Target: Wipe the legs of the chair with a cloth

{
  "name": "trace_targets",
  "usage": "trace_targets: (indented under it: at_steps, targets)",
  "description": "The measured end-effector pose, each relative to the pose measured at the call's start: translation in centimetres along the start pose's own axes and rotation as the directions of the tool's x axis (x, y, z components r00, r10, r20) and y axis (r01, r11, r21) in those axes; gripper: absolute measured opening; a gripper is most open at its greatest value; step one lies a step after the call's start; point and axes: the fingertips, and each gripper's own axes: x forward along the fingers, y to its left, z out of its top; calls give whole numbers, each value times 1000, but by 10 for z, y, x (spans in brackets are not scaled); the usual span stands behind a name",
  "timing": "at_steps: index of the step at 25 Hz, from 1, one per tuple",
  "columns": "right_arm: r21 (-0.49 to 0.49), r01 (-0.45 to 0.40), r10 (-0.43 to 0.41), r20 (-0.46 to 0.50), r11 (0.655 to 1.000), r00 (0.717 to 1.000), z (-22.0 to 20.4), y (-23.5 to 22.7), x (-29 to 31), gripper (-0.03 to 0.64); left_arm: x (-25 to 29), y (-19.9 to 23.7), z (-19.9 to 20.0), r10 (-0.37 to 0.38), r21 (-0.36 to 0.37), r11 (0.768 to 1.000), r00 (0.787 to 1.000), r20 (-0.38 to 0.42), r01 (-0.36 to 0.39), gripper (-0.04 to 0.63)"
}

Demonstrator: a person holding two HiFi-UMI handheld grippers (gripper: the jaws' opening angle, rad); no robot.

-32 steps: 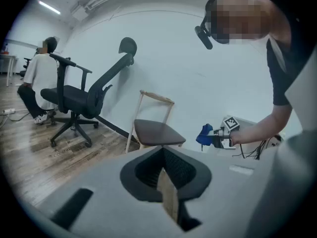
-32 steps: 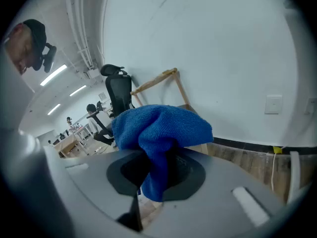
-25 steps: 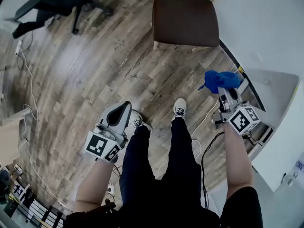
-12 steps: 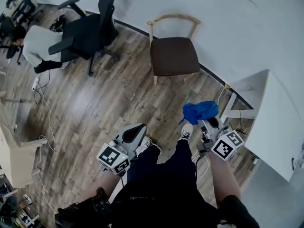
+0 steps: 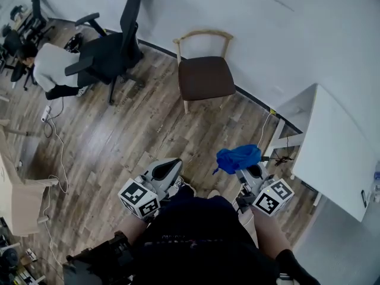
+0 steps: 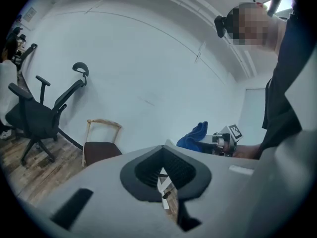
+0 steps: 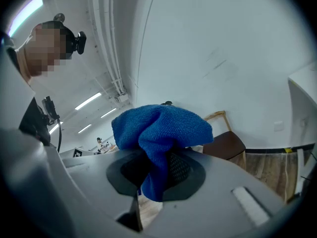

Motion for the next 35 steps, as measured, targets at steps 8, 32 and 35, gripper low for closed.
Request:
trace_targets:
  at_steps: [8, 32, 35]
  targets:
    - [-23, -98, 97, -48, 995, 994, -13, 14, -80, 64, 24, -91, -37, 4, -27, 1000, 1000, -15, -4, -1]
    - [-24, -181, 178, -105, 983, 978, -59, 17, -196, 64, 36, -209, -97, 9, -55, 998, 1000, -16, -10, -2]
    - [-33, -190, 186, -108, 981, 977, -62, 23, -198, 64, 38, -216, -101, -35, -94, 995, 999, -39, 31, -2]
